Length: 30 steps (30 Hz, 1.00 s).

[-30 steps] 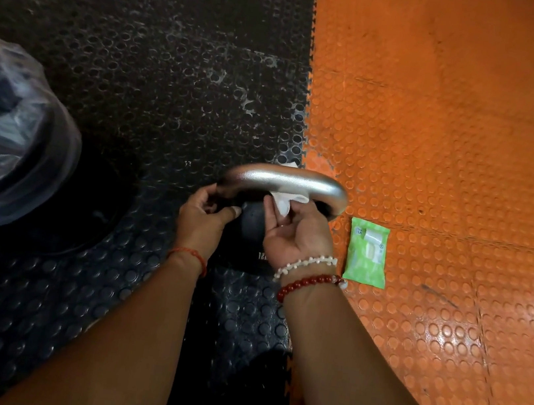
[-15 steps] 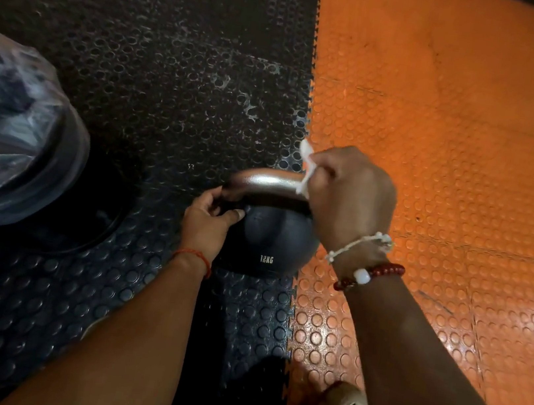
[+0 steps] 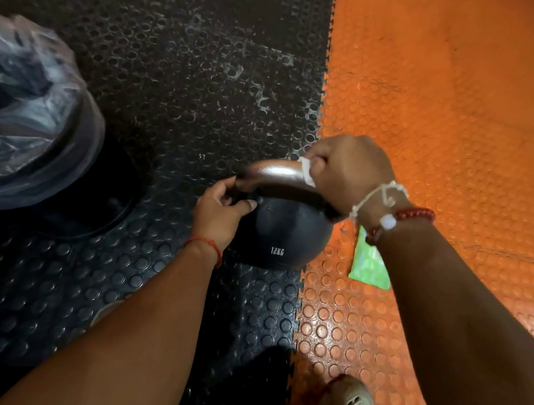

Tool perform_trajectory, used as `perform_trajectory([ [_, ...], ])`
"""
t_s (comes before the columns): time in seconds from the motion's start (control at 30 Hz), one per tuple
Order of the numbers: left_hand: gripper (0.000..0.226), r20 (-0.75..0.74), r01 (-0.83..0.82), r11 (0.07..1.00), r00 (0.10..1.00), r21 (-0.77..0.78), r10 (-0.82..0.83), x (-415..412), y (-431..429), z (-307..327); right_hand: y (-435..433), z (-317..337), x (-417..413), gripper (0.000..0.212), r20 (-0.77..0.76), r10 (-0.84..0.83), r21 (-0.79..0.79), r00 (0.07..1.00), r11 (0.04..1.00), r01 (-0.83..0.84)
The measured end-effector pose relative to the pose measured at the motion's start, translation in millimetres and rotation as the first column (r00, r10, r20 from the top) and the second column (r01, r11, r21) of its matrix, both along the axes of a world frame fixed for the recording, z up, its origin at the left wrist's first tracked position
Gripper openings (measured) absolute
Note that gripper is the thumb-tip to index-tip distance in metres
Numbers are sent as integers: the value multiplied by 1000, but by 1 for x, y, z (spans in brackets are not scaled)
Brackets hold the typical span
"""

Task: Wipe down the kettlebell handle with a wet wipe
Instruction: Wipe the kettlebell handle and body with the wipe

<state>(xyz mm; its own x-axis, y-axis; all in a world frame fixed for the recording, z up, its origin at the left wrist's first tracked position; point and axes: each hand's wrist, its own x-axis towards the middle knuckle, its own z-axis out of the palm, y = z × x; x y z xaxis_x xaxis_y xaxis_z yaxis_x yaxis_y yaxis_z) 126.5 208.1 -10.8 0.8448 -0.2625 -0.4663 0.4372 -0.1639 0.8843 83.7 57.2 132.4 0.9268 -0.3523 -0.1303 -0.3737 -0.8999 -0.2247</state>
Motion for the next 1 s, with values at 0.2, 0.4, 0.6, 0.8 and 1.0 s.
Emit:
perform_trajectory([
  [0.2, 44, -36, -16, 1000, 999, -26, 15, -1, -1, 0, 9, 8, 15, 31, -28, 181, 39, 983, 983, -179],
  [0.4, 43, -17, -10, 1000, 1000, -15, 10, 0, -2, -2, 5, 5, 28, 30, -60, 165, 133, 984, 979, -156],
  [0.6, 41, -1, -6, 999, 1000, -34, 6, 0, -1, -5, -3, 10, 28, 27, -91, 151, 120, 984, 983, -139],
  [0.8, 40, -20, -27, 998, 999, -57, 26, 0, -2, -8, 8, 6, 29, 29, -74, 206, 124, 976, 973, -195],
  [1.0, 42, -16, -27, 997, 1000, -71, 26, -1, -2, -8, 5, 6, 34, 31, -89, 169, 173, 982, 973, -152],
])
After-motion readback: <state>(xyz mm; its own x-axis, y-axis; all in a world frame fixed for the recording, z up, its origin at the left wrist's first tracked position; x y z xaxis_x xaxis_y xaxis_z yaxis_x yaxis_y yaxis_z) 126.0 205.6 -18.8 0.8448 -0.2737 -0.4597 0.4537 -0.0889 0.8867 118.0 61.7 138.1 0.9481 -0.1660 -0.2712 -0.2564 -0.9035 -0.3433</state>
